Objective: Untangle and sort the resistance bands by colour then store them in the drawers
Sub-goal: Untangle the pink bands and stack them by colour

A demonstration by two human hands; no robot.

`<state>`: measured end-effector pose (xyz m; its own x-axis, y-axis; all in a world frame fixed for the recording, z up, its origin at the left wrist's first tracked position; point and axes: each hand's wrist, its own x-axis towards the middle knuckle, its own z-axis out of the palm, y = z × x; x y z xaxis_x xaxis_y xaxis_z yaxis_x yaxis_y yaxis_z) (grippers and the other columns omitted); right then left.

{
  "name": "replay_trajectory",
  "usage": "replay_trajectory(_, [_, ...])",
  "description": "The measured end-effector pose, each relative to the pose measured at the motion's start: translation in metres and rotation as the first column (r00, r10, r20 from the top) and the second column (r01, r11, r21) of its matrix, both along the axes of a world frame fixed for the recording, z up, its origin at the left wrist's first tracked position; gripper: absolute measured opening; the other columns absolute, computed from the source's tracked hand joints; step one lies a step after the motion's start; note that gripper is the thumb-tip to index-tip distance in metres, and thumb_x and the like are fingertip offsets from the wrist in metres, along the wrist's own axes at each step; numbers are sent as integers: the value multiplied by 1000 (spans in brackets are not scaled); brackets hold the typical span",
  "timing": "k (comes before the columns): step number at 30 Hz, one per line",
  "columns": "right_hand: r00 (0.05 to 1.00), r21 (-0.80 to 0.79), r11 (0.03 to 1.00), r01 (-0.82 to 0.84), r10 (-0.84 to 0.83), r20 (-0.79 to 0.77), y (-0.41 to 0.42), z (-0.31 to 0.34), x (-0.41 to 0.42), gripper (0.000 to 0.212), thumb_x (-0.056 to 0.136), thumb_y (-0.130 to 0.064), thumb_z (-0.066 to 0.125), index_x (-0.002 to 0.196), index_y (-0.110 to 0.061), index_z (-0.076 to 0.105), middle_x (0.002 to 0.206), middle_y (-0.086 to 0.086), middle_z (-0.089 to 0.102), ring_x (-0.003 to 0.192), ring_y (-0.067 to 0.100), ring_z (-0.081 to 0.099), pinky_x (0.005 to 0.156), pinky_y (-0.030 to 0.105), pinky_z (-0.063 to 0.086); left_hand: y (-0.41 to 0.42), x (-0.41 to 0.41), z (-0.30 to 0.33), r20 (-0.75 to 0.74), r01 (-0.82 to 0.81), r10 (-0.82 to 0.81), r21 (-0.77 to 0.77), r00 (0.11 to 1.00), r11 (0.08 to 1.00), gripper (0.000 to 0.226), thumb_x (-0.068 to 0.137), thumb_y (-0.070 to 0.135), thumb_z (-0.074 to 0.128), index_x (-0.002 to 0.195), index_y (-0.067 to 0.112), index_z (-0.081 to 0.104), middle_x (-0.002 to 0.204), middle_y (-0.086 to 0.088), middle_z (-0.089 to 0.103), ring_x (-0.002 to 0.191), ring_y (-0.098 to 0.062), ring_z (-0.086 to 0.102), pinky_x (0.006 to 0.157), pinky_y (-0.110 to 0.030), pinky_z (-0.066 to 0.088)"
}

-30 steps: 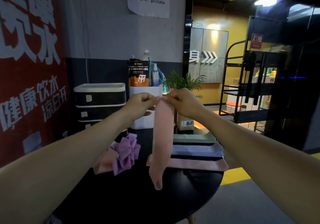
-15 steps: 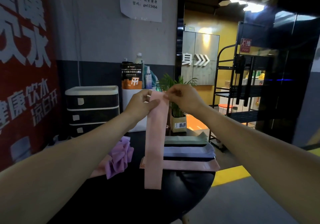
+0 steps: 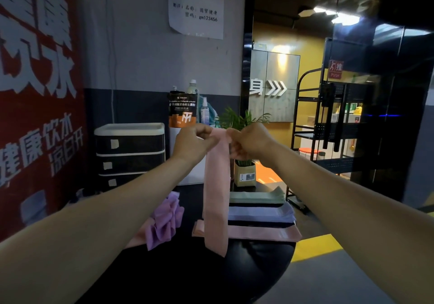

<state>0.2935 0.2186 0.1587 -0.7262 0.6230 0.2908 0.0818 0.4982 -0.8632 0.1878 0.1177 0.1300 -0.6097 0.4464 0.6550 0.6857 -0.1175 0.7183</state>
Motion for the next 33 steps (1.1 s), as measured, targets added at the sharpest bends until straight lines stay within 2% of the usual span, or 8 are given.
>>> replay_trajectory(3, [998, -165, 984, -61, 57, -28, -5, 3, 4, 39, 94, -39, 52, 78, -4, 62, 64, 9, 65, 52, 16, 62, 53, 24, 52, 0, 5, 3, -113, 135, -141, -62, 984, 989, 6, 82, 15, 70, 88, 14, 68, 76, 6, 63, 71, -8, 58, 70, -26, 51])
replay_trajectory(6, [999, -219, 974, -52, 46, -29, -3, 7, 8, 23, 93, -22, 55, 77, -6, 60, 62, 7, 64, 55, 16, 59, 59, 27, 52, -3, 10, 4, -100, 281, -295, -137, 950, 950, 13, 80, 10, 71, 86, 21, 69, 82, 7, 67, 75, -2, 63, 75, -18, 53])
replay_trajectory(12, [990, -5, 997, -81, 81, 117, 6, 8, 15, 7, 89, -6, 55, 89, -3, 61, 82, 9, 62, 74, 17, 62, 62, 26, 56, 2, 4, -6, 110, 215, -209, -39, 972, 976, 12, 97, 20, 48, 92, 21, 59, 94, 0, 61, 86, -11, 56, 70, -16, 44])
replay_trajectory(15, [981, 93, 987, -131, 115, 157, 10, 9, 22, 18, 91, -4, 52, 75, -8, 58, 75, 5, 58, 69, 15, 59, 64, 27, 54, 15, 12, -9, 247, 330, -291, -133, 924, 935, 19, 100, 29, 40, 109, 22, 55, 102, 3, 60, 90, -5, 55, 69, -16, 41])
replay_trajectory(19, [990, 128, 989, -78, 61, 130, 22, 6, 34, 30, 95, -6, 49, 66, -9, 55, 72, 5, 55, 66, 14, 57, 61, 26, 53, 37, 19, -28, 337, 481, -404, -187, 850, 857, 16, 99, 30, 42, 100, 25, 58, 98, 5, 63, 96, -12, 58, 84, -27, 47])
replay_trajectory(25, [989, 62, 988, 140, -143, 43, 60, -5, 56, 24, 98, -12, 45, 107, 4, 59, 98, 18, 55, 89, 28, 57, 86, 42, 54, 47, 15, -54, 372, 583, -452, -437, 811, 685, 28, 81, 5, 68, 107, 13, 60, 102, 2, 67, 96, -14, 63, 83, -21, 51])
replay_trajectory(29, [965, -110, 960, 256, -262, -35, 83, -24, 68, 24, 98, -13, 45, 111, 3, 59, 118, 24, 57, 101, 31, 59, 90, 41, 53, 42, 3, -74, 172, 362, -359, -736, 917, 572, 32, 78, 11, 73, 108, 12, 64, 106, 1, 67, 99, -17, 61, 83, -23, 49])
replay_trajectory(33, [934, -234, 910, 341, -357, -28, 100, -53, 68, 24, 97, -12, 48, 116, -1, 59, 119, 21, 58, 103, 30, 57, 78, 33, 51, 30, -13, -93, -78, 87, -298, -859, 951, 504, 23, 81, 10, 65, 71, 25, 52, 70, 11, 51, 67, -9, 47, 58, -18, 36])
